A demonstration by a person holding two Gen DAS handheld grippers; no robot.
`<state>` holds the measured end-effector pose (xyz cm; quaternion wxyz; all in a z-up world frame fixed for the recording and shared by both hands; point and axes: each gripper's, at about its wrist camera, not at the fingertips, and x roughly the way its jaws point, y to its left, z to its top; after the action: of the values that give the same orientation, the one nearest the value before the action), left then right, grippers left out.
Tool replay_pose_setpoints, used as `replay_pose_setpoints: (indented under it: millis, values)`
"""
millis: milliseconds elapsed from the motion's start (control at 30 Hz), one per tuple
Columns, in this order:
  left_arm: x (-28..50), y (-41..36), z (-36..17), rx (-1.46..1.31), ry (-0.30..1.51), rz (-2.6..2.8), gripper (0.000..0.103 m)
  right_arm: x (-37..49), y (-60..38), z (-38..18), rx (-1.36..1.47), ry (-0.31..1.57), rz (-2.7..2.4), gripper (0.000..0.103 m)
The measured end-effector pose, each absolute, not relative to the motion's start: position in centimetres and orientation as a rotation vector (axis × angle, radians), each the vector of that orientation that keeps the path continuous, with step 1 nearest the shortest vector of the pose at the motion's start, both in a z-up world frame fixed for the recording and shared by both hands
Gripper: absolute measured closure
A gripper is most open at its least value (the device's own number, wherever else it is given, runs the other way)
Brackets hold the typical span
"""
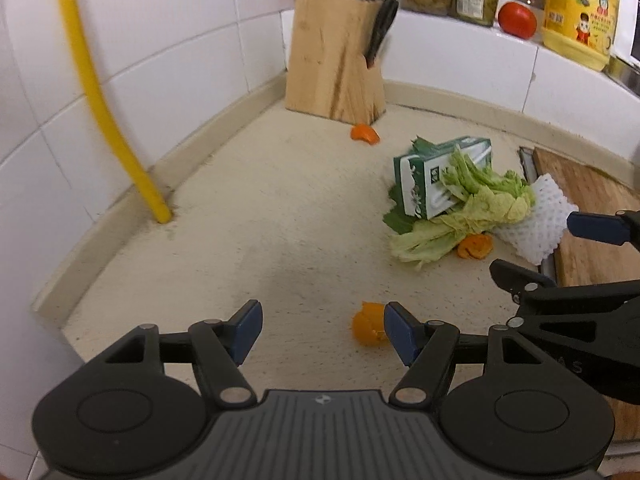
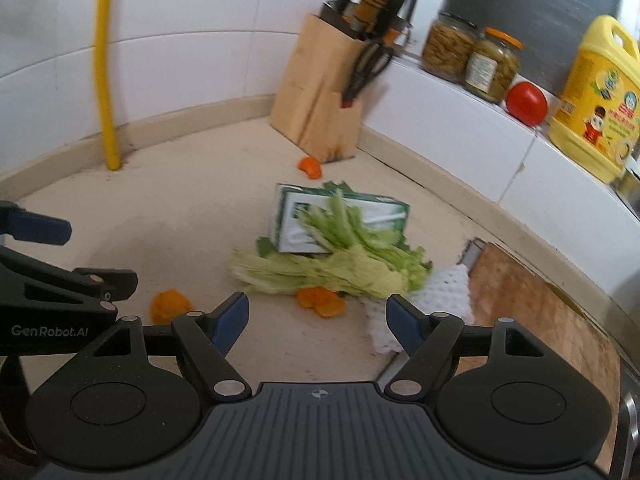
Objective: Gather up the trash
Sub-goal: 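Move both open tools toward the carrot piece and lettuce pile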
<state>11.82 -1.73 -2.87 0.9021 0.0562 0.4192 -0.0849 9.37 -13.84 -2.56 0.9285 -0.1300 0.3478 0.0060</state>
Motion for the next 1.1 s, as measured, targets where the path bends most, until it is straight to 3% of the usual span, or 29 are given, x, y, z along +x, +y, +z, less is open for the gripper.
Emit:
replay_pose_setpoints:
  millis: [600, 1100]
  values:
    - [16.6, -3.6, -5.4, 0.157, 1.028, -0.166, 0.040, 12.4, -15.9, -3.9, -0.262, 0.773, 0.001, 0.022]
    - [17.8, -4.4, -6.0, 0.154, 1.032, -0.145, 0.036, 14.2, -17.2, -4.3, -0.271, 0.785, 0.007, 0.021]
